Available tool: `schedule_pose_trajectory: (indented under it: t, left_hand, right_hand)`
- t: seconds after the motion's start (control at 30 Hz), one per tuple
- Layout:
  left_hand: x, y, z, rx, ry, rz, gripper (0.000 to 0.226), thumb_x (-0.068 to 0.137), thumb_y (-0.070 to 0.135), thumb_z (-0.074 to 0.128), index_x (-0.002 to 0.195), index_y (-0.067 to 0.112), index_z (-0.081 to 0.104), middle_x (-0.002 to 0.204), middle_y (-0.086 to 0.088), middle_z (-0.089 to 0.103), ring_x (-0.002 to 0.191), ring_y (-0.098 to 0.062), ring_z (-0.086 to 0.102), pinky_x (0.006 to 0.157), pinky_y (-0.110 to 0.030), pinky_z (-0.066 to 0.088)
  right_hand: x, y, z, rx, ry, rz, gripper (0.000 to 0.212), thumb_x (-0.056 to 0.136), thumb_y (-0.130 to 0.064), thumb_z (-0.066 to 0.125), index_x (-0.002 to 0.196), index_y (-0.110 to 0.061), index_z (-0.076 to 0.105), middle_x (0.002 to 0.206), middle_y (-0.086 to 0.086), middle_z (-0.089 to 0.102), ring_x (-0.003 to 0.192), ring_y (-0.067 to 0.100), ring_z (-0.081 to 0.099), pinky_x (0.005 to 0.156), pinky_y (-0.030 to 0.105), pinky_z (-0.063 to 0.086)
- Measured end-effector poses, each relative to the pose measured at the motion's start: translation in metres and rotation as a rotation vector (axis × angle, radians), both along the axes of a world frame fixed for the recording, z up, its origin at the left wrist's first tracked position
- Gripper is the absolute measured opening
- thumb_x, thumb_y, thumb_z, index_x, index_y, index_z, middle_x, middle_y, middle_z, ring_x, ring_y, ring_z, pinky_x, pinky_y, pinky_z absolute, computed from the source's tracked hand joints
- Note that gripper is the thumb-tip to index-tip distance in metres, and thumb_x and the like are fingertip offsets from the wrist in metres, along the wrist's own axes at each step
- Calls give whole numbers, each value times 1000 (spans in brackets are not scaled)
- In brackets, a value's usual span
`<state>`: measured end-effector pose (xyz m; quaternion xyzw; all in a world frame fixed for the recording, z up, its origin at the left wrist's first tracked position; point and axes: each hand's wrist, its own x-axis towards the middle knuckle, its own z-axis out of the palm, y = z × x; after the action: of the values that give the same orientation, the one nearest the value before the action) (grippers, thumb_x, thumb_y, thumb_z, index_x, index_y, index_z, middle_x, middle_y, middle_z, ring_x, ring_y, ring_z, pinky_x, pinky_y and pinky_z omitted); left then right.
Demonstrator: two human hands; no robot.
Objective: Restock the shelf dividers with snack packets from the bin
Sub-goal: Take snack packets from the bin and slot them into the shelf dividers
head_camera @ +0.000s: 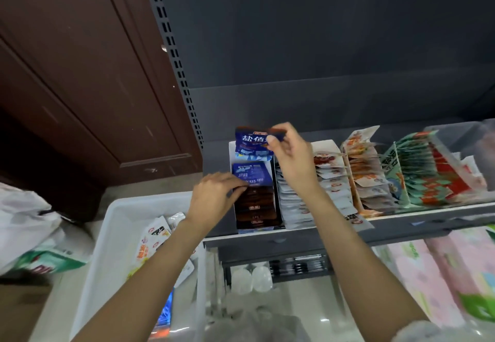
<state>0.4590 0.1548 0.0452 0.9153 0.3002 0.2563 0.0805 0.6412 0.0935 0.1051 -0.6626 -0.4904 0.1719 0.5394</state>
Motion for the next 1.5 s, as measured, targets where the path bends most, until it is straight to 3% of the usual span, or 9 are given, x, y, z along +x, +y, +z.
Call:
schedule_pose_trajectory:
  t: [0.23,0.4,0.6,0.77,0.97,1.1,1.23,1.4,1.5]
  left_hand:
    - [17,-1,3,-114,40,138,9,75,21,77,84,23,76,83,4,73,69,-22,67,61,-30,52]
    - [2,-10,3,-57,57,109,13,72,17,79,83,22,75,81,3,72,69,-23,65,66,-31,50]
    - [-3,-11,3,-70,26,94,13,74,20,78,86,23,75,88,5,73,77,-21,67,71,-31,48]
    - [-4,-11,2,-90,10,86,12,75,26,79,86,25,75,89,6,73,76,-19,66,72,-32,49]
    - [-12,-10,0,-166,-20,102,17,79,30,74,95,23,74,96,3,72,85,-21,66,79,-34,50]
    - [-32,-12,5,-203,-78,133,20,81,31,72,99,23,72,99,4,72,91,-18,65,77,-26,45]
    - [-74,-18,12,-308,-218,292,12,87,28,67,98,25,69,97,12,69,89,-7,61,75,-20,42]
    - [-158,-34,-18,-600,-407,578,11,89,18,62,94,26,57,82,20,64,78,12,58,68,-19,47]
    - [-209,-42,-65,-801,-315,754,19,86,13,64,99,21,53,84,11,66,80,-3,65,73,-33,53]
  right_hand:
    - [-1,9,1,-15,-89,110,10,96,-12,53,102,-6,56,89,-1,64,79,-3,63,66,12,49]
    - [-10,27,-6,-127,-202,248,8,95,-16,54,100,-11,56,95,0,67,89,11,64,77,31,54]
    - [-19,29,-8,-92,-23,138,7,97,-15,50,94,-13,45,92,5,65,78,4,63,61,14,48]
    - [-9,21,-23,-409,-792,124,16,91,-4,52,102,-1,63,130,11,55,116,26,54,93,32,46]
    - [-33,16,-7,-710,-1121,121,24,88,3,50,110,0,60,114,13,57,104,27,59,81,32,50]
    - [-37,12,-12,-721,-979,152,36,89,-9,58,124,-4,54,127,12,55,116,26,53,92,32,46]
    - [-59,-20,1,-471,-726,232,56,84,1,54,136,-18,50,139,3,47,130,22,36,110,28,27]
    - [-139,-40,-7,-304,-280,403,32,90,-8,56,119,-19,62,120,-9,60,111,5,52,96,18,39]
    - [-192,-29,-57,-472,-149,533,30,91,-8,55,118,-18,63,115,-7,62,103,4,56,83,14,42]
